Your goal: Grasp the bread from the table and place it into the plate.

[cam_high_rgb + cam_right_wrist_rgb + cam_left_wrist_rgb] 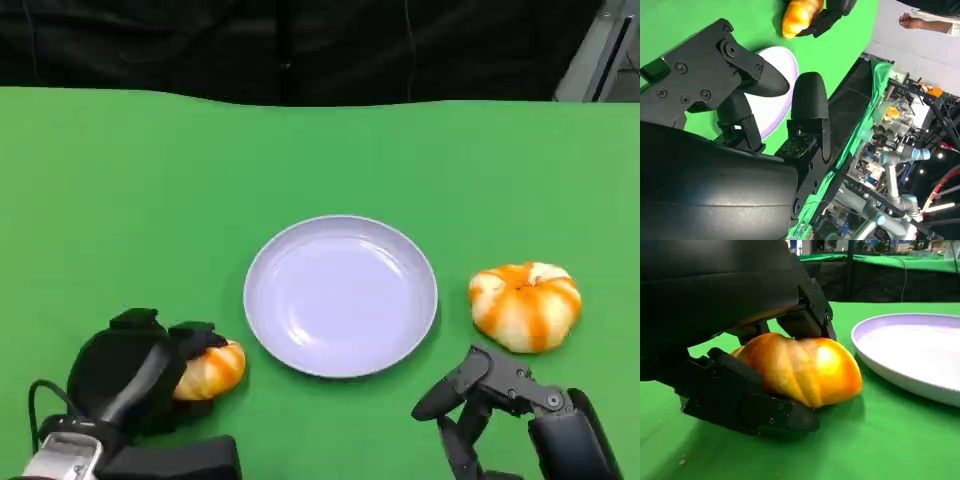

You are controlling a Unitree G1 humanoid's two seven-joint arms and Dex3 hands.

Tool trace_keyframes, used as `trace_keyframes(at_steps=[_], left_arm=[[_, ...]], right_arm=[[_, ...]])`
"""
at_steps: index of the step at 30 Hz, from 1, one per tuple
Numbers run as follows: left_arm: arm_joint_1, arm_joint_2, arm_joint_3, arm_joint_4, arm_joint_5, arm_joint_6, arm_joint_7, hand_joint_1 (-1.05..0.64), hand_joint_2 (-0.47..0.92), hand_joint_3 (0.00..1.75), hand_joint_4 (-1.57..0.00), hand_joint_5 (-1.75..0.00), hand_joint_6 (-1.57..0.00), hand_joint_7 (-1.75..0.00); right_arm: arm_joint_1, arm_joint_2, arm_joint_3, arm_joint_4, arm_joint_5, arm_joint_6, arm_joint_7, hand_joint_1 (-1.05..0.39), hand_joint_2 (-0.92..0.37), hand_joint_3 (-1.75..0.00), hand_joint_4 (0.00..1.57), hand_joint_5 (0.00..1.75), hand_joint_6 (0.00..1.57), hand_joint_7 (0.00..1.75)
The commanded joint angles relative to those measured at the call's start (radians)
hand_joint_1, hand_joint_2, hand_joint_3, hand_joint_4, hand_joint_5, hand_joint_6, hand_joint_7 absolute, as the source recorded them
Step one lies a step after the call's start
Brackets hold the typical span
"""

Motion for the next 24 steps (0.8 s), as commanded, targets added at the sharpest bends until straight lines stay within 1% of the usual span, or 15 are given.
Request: trace_keyframes(at_steps=[1, 2, 3, 4, 7, 12, 15, 16, 18, 19, 21, 24], left_arm=[[0.061, 0.022, 0.040, -0.087, -0.047, -0.039, 0.044, -0.14, 0.49, 1.06, -0.86, -1.74, -0.79, -1.48], [0.063, 0.022, 0.042, -0.093, -0.048, -0.040, 0.046, -0.14, 0.46, 1.11, -0.86, -1.74, -0.78, -1.52], [0.068, 0.021, 0.051, -0.116, -0.050, -0.057, 0.072, -0.14, 0.46, 1.13, -0.87, -1.74, -0.78, -1.52], [0.072, 0.020, 0.059, -0.133, -0.051, -0.071, 0.091, -0.11, 0.39, 1.20, -0.89, -1.75, -0.81, -1.49], [0.086, 0.018, 0.080, -0.204, -0.054, -0.117, 0.135, -0.09, 0.31, 1.32, -0.92, -1.75, -0.83, -1.48], [0.094, 0.010, 0.097, -0.309, -0.061, -0.177, 0.138, -0.11, 0.26, 1.46, -0.93, -1.75, -0.83, -1.49], [0.085, 0.000, 0.096, -0.343, -0.059, -0.203, 0.132, -0.12, 0.24, 1.50, -0.93, -1.75, -0.83, -1.49], [0.078, -0.004, 0.093, -0.351, -0.057, -0.212, 0.130, -0.14, 0.22, 1.54, -0.93, -1.75, -0.84, -1.48], [0.057, -0.014, 0.086, -0.351, -0.045, -0.223, 0.130, -0.15, 0.21, 1.57, -0.93, -1.75, -0.85, -1.47], [0.038, -0.024, 0.079, -0.341, -0.034, -0.228, 0.138, -0.16, 0.17, 1.58, -0.94, -1.73, -0.87, -1.47], [0.007, -0.040, 0.068, -0.318, -0.016, -0.237, 0.150, -0.16, 0.14, 1.61, -0.95, -1.73, -0.88, -1.48], [-0.036, -0.061, 0.052, -0.273, -0.003, -0.243, 0.155, -0.18, 0.14, 1.63, -0.94, -1.74, -0.86, -1.52]], right_arm=[[0.005, -0.005, -0.004, -0.007, 0.008, 0.003, -0.006, -0.15, -0.42, -1.20, 0.82, 1.66, 0.72, 1.24], [0.005, -0.005, -0.004, -0.007, 0.008, 0.003, -0.006, -0.15, -0.42, -1.20, 0.82, 1.67, 0.72, 1.24], [0.006, -0.004, -0.003, -0.011, 0.007, 0.007, -0.006, -0.15, -0.42, -1.20, 0.82, 1.67, 0.72, 1.24], [0.007, -0.004, -0.003, -0.013, 0.006, 0.010, -0.005, -0.15, -0.41, -1.20, 0.81, 1.66, 0.72, 1.24], [0.009, -0.001, 0.001, -0.017, 0.008, 0.017, -0.005, -0.14, -0.41, -1.20, 0.81, 1.65, 0.72, 1.25], [0.004, -0.002, 0.003, -0.011, 0.007, 0.011, -0.007, -0.13, -0.41, -1.20, 0.81, 1.65, 0.72, 1.25], [0.002, -0.004, 0.002, -0.007, 0.008, 0.005, -0.009, -0.14, -0.42, -1.20, 0.81, 1.66, 0.72, 1.25], [0.002, -0.004, 0.002, -0.006, 0.008, 0.004, -0.009, -0.14, -0.42, -1.20, 0.81, 1.67, 0.72, 1.25], [0.002, -0.004, 0.003, -0.005, 0.009, 0.006, -0.008, -0.14, -0.42, -1.20, 0.81, 1.68, 0.72, 1.25], [0.002, -0.004, 0.003, -0.002, 0.010, 0.005, -0.008, -0.14, -0.42, -1.20, 0.82, 1.68, 0.72, 1.25], [0.000, -0.003, 0.004, 0.003, 0.007, 0.003, -0.011, -0.14, -0.42, -1.19, 0.82, 1.69, 0.72, 1.25], [-0.003, -0.005, 0.005, 0.012, 0.000, -0.006, -0.017, -0.14, -0.42, -1.19, 0.81, 1.68, 0.72, 1.25]])
